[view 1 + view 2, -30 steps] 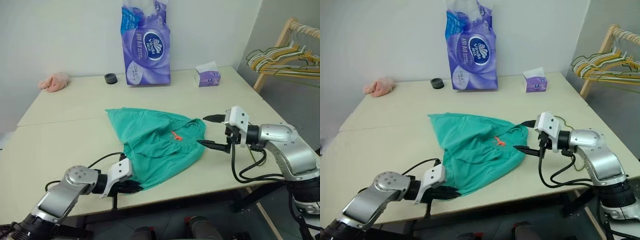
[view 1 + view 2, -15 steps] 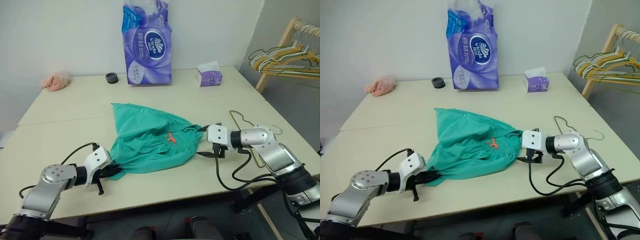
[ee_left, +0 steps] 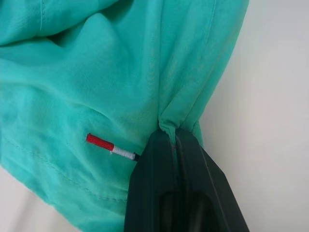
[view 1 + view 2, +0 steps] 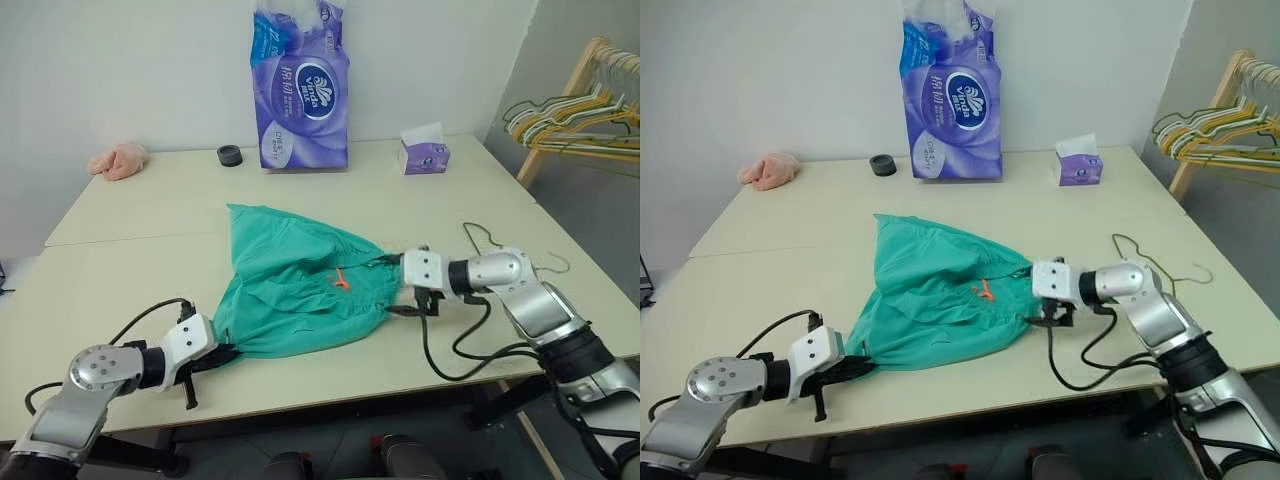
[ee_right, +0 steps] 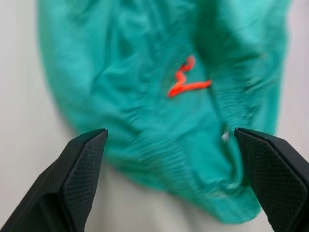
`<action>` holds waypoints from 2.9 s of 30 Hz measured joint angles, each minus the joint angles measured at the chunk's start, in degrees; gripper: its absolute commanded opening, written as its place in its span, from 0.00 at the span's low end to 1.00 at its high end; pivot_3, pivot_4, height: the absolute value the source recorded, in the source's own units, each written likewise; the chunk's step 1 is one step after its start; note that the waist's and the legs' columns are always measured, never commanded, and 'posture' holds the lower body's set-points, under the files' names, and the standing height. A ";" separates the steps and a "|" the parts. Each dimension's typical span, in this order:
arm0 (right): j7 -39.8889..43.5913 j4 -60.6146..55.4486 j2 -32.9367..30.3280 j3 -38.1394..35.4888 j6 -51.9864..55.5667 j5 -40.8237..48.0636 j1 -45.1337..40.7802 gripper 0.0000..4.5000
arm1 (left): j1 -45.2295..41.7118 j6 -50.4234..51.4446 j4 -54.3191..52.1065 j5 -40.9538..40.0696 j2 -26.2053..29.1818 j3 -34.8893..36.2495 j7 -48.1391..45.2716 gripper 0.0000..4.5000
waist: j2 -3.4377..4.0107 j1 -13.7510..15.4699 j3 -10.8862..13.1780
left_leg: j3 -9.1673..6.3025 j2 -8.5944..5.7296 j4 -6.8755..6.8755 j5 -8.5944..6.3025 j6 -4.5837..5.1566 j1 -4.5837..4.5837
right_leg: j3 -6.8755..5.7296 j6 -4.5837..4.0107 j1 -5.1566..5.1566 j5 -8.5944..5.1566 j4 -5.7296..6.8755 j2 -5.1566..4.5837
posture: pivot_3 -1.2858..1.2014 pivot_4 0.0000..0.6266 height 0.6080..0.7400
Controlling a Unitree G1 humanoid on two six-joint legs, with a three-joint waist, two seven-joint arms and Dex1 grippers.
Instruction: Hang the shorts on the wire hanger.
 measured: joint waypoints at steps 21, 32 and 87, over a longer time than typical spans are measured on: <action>-10.16 10.69 7.59 7.08 -23.90 -19.23 -1.25 0.46 | -0.88 1.72 -0.41 0.53 -2.33 0.46 2.34 0.00 | 0.21 0.13 0.08 | 0.00 -0.12 0.07 0.02 -0.01 0.12 | 0.06 0.00 0.06 0.04 0.13 0.14 | 0.48 0.10 1.00; -24.36 12.19 13.68 0.35 -20.28 -21.66 -6.77 0.00 | -13.80 3.33 5.35 0.83 -7.13 1.46 7.19 0.00 | -0.28 0.12 0.33 | -0.10 -0.15 0.16 0.03 -0.05 -0.04 | 0.03 -0.26 -0.13 0.19 0.46 0.17 | 0.48 0.09 1.00; -23.79 39.91 19.06 1.90 -35.01 -10.13 -24.06 0.00 | -57.05 -35.29 48.90 25.01 9.58 -23.50 2.39 0.00 | -1.22 -5.11 0.90 | -0.64 -1.44 0.58 0.72 -0.27 -2.17 | 0.09 0.07 -3.09 0.68 1.93 -0.95 | 0.49 0.09 1.00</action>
